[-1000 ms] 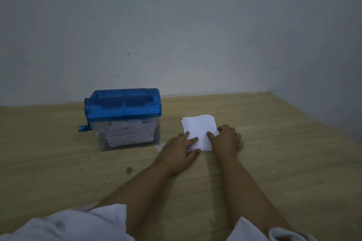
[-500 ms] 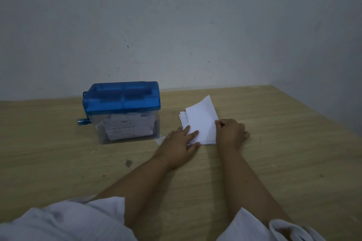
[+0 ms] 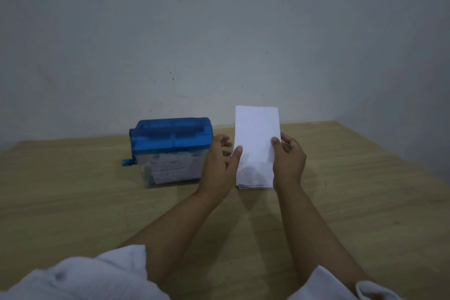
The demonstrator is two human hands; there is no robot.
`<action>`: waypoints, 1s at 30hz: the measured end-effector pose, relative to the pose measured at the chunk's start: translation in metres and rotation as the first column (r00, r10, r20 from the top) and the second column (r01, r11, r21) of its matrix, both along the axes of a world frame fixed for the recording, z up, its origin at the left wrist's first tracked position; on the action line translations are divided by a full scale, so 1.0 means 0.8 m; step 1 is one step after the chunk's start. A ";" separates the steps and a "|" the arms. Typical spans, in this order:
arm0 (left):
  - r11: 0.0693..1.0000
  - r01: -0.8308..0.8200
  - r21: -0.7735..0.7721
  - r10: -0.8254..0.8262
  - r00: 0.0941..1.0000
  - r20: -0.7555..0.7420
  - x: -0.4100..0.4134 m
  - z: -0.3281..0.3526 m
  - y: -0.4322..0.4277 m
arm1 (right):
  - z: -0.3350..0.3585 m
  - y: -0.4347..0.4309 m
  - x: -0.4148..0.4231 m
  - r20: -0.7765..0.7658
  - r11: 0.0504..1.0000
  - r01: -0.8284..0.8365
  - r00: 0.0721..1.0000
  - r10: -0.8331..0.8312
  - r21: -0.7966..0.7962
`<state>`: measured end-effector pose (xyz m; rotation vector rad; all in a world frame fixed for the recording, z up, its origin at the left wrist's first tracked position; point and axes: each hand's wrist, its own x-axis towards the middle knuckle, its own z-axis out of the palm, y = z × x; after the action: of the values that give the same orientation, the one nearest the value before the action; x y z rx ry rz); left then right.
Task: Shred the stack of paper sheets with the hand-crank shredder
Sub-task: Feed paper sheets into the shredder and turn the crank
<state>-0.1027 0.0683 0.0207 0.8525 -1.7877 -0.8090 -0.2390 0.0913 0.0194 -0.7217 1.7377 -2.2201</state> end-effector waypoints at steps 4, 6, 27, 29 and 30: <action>0.997 0.059 0.058 -0.058 0.998 -0.020 0.035 0.054 -0.012 | 0.027 -0.009 0.040 0.013 0.992 -0.116 0.993 0.117 -0.050; 0.999 0.023 0.047 -0.023 1.000 -0.006 0.062 0.072 -0.026 | 0.039 -0.017 0.064 0.041 0.978 -0.199 0.979 0.202 -0.069; 0.999 0.043 0.016 -0.043 0.998 0.037 0.178 0.101 -0.177 | 0.099 -0.131 0.098 -0.261 0.750 -0.607 0.703 0.661 0.263; 0.996 0.064 0.059 -0.065 0.998 0.026 0.179 0.093 -0.179 | 0.085 -0.131 0.095 -0.239 0.739 -0.623 0.700 0.673 0.258; 0.995 0.068 0.070 -0.069 0.997 0.018 0.180 0.091 -0.180 | 0.080 -0.130 0.095 -0.216 0.732 -0.641 0.700 0.680 0.229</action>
<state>0.0413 -0.0754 0.0932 0.8512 -1.8243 -0.9140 -0.1628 -0.0125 0.0834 -1.4288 1.3873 -1.5304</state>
